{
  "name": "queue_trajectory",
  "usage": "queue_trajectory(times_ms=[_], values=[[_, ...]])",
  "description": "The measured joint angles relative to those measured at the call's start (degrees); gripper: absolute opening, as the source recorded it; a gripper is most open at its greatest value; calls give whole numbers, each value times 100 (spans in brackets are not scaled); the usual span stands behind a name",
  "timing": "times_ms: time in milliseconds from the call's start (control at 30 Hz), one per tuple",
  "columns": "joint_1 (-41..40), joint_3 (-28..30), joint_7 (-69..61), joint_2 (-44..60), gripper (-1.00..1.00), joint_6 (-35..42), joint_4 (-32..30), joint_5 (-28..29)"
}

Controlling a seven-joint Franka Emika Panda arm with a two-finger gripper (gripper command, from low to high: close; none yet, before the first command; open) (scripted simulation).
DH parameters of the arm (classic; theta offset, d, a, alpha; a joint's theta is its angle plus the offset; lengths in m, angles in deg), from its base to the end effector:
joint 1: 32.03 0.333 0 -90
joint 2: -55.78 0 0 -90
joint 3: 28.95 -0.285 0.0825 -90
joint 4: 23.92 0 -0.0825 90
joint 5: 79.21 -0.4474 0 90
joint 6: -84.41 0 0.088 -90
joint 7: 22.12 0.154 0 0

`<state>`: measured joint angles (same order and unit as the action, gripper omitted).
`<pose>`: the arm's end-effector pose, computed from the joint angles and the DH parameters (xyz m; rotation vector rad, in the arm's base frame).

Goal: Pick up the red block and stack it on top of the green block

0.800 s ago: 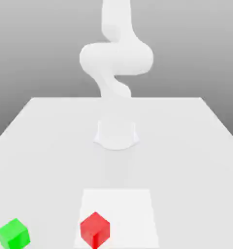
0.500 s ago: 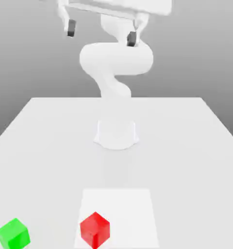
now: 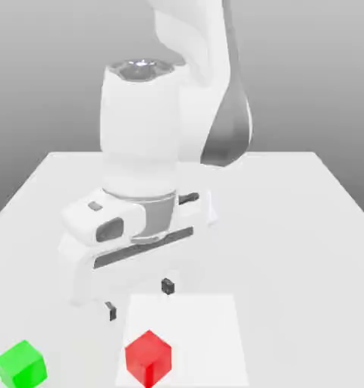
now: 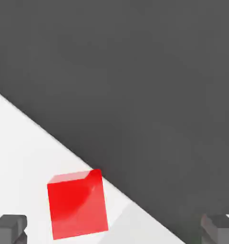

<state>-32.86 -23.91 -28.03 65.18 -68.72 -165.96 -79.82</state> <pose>0.5040 -0.0547 0.0962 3.1288 -0.0115 0.0455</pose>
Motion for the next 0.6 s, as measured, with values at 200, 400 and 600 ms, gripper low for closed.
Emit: queue_trajectory(times_ms=[200, 400, 600], values=[[-190, -221, -408, 1191, -100, -910, 112, -276], [-201, -234, -414, 1271, -100, -965, 124, -282], [-169, -142, -337, 343, -100, -168, -7, -133]])
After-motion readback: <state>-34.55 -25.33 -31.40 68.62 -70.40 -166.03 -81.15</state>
